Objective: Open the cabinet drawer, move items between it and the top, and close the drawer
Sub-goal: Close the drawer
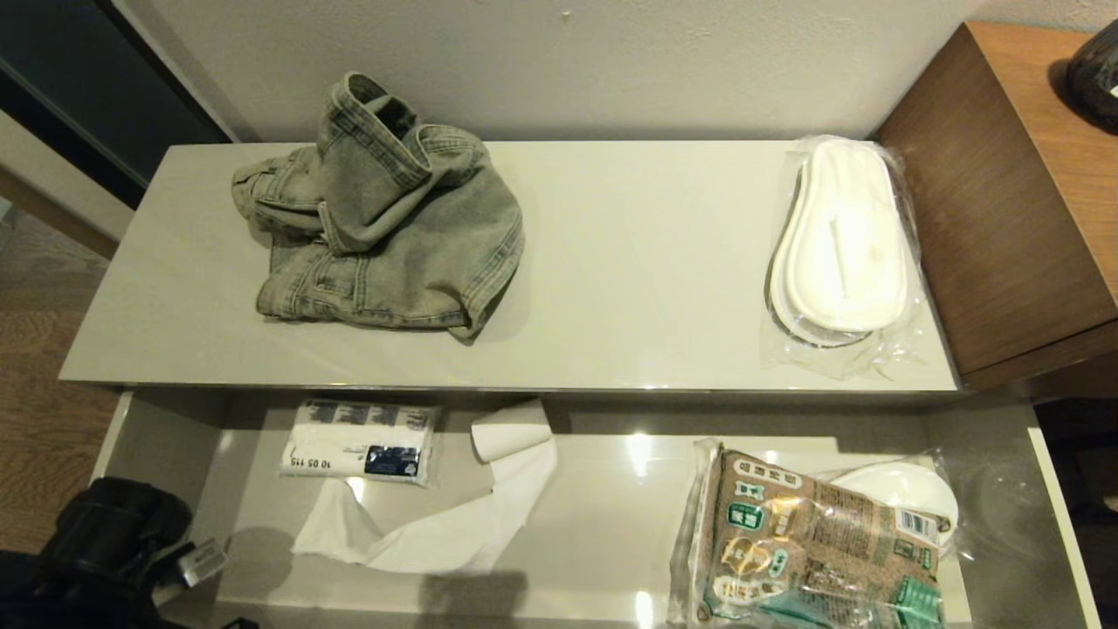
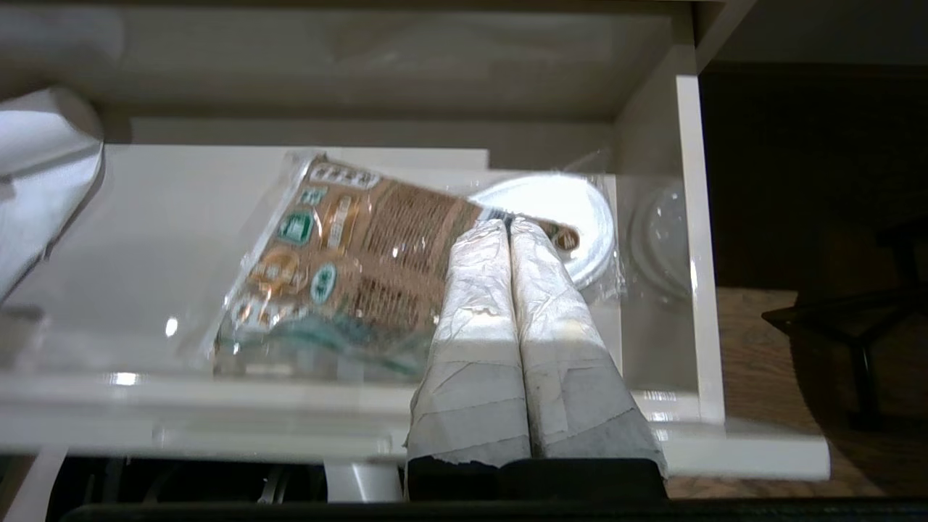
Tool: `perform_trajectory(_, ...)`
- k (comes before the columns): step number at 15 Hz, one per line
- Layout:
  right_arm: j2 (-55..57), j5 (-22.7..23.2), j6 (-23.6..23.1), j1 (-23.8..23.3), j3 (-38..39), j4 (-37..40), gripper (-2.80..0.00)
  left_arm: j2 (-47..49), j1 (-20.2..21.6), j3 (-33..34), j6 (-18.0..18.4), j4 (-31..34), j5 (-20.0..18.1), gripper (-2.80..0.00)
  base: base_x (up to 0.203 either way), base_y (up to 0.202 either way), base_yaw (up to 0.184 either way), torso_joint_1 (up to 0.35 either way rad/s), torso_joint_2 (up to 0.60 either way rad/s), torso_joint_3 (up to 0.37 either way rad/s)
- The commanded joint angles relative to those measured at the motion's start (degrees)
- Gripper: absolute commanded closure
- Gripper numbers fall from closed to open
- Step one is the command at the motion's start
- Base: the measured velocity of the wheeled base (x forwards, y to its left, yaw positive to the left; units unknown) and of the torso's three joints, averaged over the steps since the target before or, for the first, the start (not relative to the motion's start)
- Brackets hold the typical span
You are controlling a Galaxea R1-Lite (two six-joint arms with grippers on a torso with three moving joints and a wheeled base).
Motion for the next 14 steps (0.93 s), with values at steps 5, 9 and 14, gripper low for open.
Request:
perform_trajectory(5,0.0,0.0,0.0,0.0,0.1,0.0,0.00,-1.2,0.0,-11.6,-9.0,-4.0,-1.9,0.00,0.000,0.000,0.000,0.000,0.00,0.000)
perform_trajectory(9,0.0,0.0,0.0,0.0,0.1,0.0,0.00,-5.8,-0.1,-27.0,-14.3,5.0,-6.3,0.00,0.000,0.000,0.000,0.000,0.00,0.000)
perform_trajectory(14,0.0,-0.1,0.1,0.0,0.1,0.0,0.00,-15.7,-1.6,-26.0,-14.8,13.1,-9.9,0.00,0.000,0.000,0.000,0.000,0.00,0.000)
